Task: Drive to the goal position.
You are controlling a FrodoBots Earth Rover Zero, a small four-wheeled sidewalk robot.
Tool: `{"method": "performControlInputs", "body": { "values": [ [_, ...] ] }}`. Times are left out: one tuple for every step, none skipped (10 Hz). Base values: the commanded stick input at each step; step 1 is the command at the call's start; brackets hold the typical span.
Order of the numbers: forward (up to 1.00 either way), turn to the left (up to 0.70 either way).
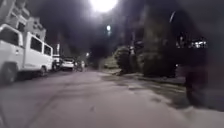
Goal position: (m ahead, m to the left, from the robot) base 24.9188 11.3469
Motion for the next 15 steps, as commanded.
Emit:
{"method": "performControlInputs", "body": {
  "values": [
    [0.7,0.0],
    [0.7,0.0],
    [0.7,0.0],
    [0.7,0.0],
    [0.7,0.0],
    [0.7,0.0],
    [0.7,0.0],
    [0.7,0.0],
    [0.7,0.0],
    [0.7,0.0],
    [0.7,0.0],
    [0.7,0.0],
    [0.7,0.0],
    [0.7,0.0],
    [0.7,0.0]
  ]
}}
